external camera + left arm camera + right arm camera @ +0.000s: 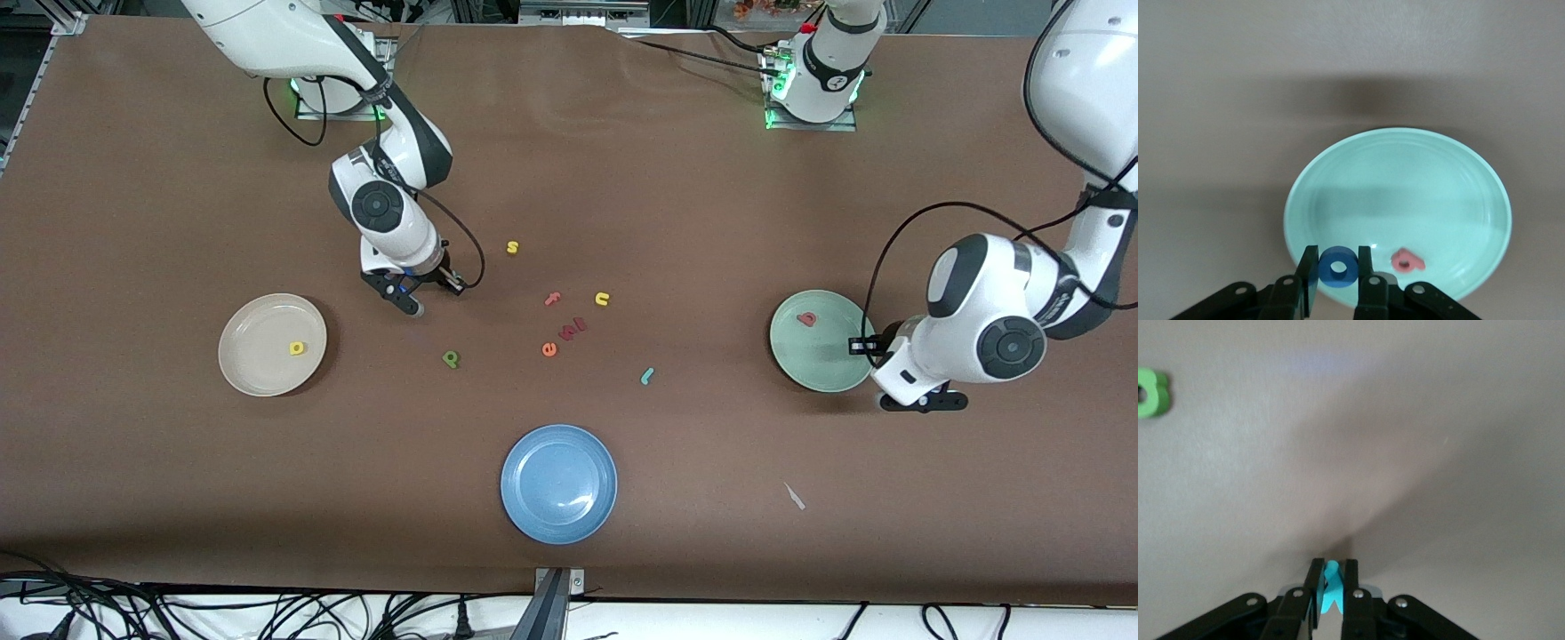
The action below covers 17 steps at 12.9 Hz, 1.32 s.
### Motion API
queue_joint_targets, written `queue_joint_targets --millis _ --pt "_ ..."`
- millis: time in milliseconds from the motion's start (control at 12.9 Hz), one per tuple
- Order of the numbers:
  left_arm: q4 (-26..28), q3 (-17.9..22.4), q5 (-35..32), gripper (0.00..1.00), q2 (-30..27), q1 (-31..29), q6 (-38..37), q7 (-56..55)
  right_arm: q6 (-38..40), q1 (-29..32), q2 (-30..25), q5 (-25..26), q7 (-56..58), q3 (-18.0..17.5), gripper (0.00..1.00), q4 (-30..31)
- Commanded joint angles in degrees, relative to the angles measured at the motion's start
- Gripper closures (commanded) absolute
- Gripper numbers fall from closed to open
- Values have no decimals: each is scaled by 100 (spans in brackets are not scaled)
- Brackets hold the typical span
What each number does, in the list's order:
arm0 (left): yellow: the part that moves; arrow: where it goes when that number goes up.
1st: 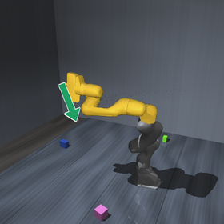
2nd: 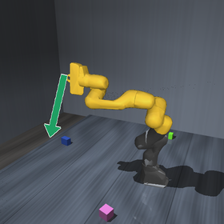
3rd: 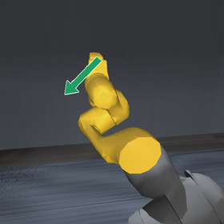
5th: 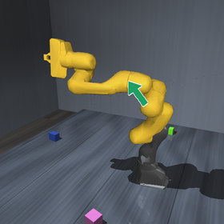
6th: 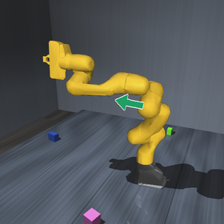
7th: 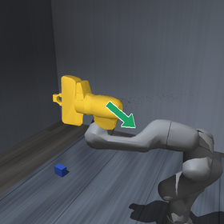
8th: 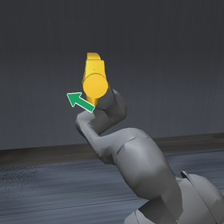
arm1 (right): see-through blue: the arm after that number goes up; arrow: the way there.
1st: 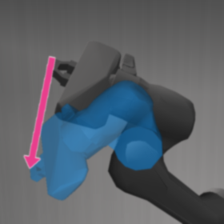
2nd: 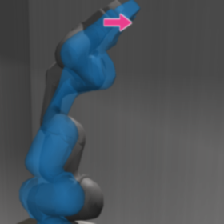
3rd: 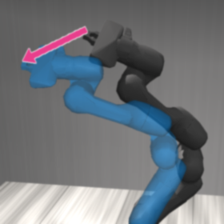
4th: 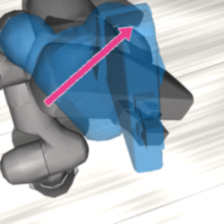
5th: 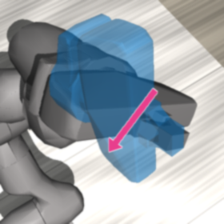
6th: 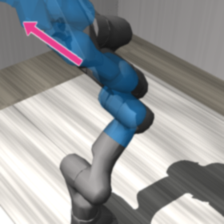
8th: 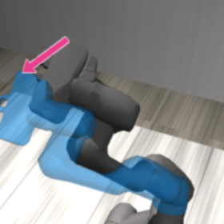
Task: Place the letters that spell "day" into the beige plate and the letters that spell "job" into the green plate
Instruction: 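Carry the blue o to the green plate while the right gripper carries cyan y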
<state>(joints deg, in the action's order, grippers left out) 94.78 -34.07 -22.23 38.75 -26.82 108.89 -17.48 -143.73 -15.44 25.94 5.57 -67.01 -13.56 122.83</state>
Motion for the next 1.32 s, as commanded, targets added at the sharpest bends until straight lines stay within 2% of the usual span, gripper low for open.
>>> queue_joint_targets --millis 0,155,310,388,542,620,698,775,852,930,1008,1085,1240 --pt "258 -21 26 94 107 -78 438 69 704 -39 -256 94 800 344 100 -250" --pt "627 14 17 93 115 -131 1008 69 1117 -39 -405 94 1538 660 100 -417" --pt "936 163 -114 93 115 -122 1502 52 1740 -39 -450 94 2591 1125 100 -742" --pt "963 173 -289 92 107 -139 1521 51 2004 -21 -424 85 3171 1362 100 -917" --pt "1016 181 -317 90 115 -148 1521 43 2060 84 -371 85 4261 1758 100 -981" --pt "1016 199 -317 81 115 -148 1521 43 2025 198 -301 85 4771 1908 100 -998" --pt "1016 199 -317 34 107 -148 1521 25 1946 373 -196 85 5159 1945 100 -1077" --pt "1007 199 -317 0 98 -157 1513 -36 1928 566 31 85 5476 1936 100 -1260" --pt "1007 190 -309 0 63 -148 1469 -45 1928 725 225 67 5810 1936 100 -1445" --pt "1007 173 -256 0 -24 -140 1416 -71 1928 813 357 32 6083 1936 91 -1629" --pt "938 129 -230 0 -121 -140 1233 -115 1945 840 420 6 6164 1936 40 -1770" --pt "893 42 -221 0 -252 -96 1040 -281 2006 840 412 6 6173 1936 0 -1833" --pt "814 -300 -221 0 -385 -96 732 -816 2120 770 333 -3 6174 1875 0 -1868"
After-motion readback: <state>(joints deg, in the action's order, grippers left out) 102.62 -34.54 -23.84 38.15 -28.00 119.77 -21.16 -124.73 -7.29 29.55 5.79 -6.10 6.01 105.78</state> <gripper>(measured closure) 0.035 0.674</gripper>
